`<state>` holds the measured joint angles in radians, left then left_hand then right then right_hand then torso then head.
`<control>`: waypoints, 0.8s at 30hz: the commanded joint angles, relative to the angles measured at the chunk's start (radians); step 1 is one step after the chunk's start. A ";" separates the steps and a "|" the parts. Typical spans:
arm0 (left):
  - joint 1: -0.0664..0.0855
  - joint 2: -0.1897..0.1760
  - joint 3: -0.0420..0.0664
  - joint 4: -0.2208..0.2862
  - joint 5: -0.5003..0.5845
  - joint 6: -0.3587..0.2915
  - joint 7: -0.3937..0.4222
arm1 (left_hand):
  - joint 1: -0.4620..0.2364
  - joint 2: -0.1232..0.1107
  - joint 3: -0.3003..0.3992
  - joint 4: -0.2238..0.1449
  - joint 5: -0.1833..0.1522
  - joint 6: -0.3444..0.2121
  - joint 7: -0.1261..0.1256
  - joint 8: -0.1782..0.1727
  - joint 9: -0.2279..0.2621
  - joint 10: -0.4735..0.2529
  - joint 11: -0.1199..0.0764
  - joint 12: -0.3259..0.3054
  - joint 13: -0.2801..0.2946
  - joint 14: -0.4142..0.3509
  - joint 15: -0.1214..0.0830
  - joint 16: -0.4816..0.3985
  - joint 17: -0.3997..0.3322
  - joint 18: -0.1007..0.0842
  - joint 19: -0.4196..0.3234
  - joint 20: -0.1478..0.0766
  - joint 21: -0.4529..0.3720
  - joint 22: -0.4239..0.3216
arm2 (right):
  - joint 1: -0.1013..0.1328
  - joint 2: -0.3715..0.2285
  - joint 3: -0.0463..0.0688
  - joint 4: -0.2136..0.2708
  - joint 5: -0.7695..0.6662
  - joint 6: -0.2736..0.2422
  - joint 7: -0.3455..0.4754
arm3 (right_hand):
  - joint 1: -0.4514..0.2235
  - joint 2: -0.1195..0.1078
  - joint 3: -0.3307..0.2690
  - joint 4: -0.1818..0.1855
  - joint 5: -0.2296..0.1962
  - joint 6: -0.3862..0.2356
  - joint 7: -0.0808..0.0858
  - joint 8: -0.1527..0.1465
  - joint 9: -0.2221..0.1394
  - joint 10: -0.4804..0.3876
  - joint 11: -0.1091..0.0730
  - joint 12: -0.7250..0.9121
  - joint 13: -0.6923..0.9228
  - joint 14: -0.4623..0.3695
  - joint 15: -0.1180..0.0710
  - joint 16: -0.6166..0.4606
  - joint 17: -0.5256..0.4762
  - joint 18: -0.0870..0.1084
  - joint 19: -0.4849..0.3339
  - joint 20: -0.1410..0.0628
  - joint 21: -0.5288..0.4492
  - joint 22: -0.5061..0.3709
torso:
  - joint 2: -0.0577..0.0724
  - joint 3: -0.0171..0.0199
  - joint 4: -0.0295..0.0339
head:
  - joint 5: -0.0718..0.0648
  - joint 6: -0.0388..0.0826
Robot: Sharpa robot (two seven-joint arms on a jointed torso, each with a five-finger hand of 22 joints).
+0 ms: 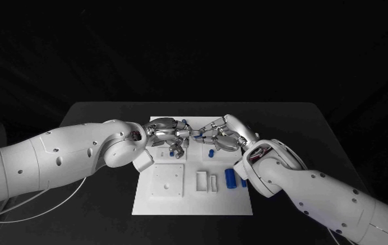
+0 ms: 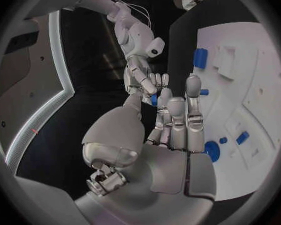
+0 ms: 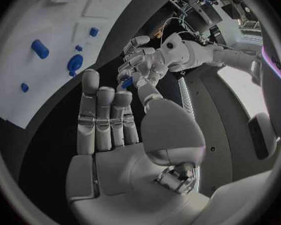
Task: Assemble the parts on the task board
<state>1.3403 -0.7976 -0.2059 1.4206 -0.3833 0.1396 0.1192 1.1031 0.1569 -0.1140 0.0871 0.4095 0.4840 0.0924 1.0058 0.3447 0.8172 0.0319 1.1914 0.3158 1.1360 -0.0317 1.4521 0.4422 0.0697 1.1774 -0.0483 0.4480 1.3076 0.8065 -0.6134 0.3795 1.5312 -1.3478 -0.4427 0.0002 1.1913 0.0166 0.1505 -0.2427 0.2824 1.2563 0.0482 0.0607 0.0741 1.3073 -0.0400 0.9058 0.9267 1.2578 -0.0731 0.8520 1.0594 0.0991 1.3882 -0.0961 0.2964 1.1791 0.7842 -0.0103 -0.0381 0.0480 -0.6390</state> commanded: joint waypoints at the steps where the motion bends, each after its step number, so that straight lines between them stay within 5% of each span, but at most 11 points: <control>1: 0.000 0.004 0.000 -0.001 0.016 0.019 0.015 | 0.004 0.017 0.013 -0.004 0.005 0.011 -0.003 -0.003 -0.002 0.008 -0.002 -0.002 0.000 -0.002 0.002 0.006 -0.002 0.008 -0.002 0.002 0.004 0.019 | -0.001 0.001 0.000 0.000 0.002 0.021 -0.001 | -0.002 0.007 0.000 0.004 0.004 0.018 -0.016 0.003 0.002 0.000 -0.005 -0.003 0.000 0.005 -0.004 -0.005 0.001 -0.016 0.007 0.002 -0.007 -0.001 | 0.000 -0.0005 -0.0003 | 0.000 0.000; 11: 0.000 0.007 0.001 -0.007 0.025 0.018 0.019 | 0.004 0.055 0.046 -0.015 0.008 0.023 -0.008 -0.004 -0.002 0.020 -0.007 -0.007 -0.001 0.000 -0.001 0.005 -0.003 0.004 -0.002 -0.003 0.005 0.019 | -0.001 0.000 0.000 0.002 0.002 0.034 -0.004 | -0.002 0.007 -0.001 0.005 0.003 0.019 -0.016 0.003 0.002 0.000 -0.005 -0.003 0.001 0.005 -0.004 -0.005 0.000 -0.016 0.007 0.002 -0.007 -0.001 | 0.000 -0.0005 -0.0004 | 0.002 0.001; 24: 0.000 0.012 0.001 -0.008 0.023 0.027 0.010 | 0.010 0.075 0.092 -0.089 0.007 0.034 -0.012 -0.011 -0.001 0.030 -0.012 -0.016 0.000 0.001 -0.005 0.002 -0.003 0.000 -0.003 -0.007 0.007 0.019 | -0.001 0.003 0.000 0.001 0.003 0.033 -0.005 | -0.002 0.007 -0.001 0.005 0.003 0.019 -0.016 0.003 0.002 0.000 -0.005 -0.003 0.001 0.005 -0.004 -0.005 0.000 -0.016 0.007 0.002 -0.007 -0.001 | 0.000 -0.0004 -0.0002 | 0.001 -0.001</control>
<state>1.3399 -0.7898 -0.2064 1.4090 -0.3698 0.1458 0.1201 1.1184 0.2238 -0.0225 0.0013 0.4133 0.5110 0.0801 0.9981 0.3442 0.8402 0.0224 1.1812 0.3159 1.1360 -0.0318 1.4521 0.4401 0.0697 1.1774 -0.0484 0.4545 1.3074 0.8068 -0.6124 0.3803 1.5311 -1.3469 -0.4274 -0.0060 1.1905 0.0158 0.1504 -0.2427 0.2817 1.2565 0.0480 0.0604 0.0748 1.3080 -0.0392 0.9058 0.9268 1.2577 -0.0730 0.8520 1.0593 0.0991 1.3881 -0.0960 0.2924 1.1791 0.7842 -0.0105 -0.0382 0.0494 -0.6395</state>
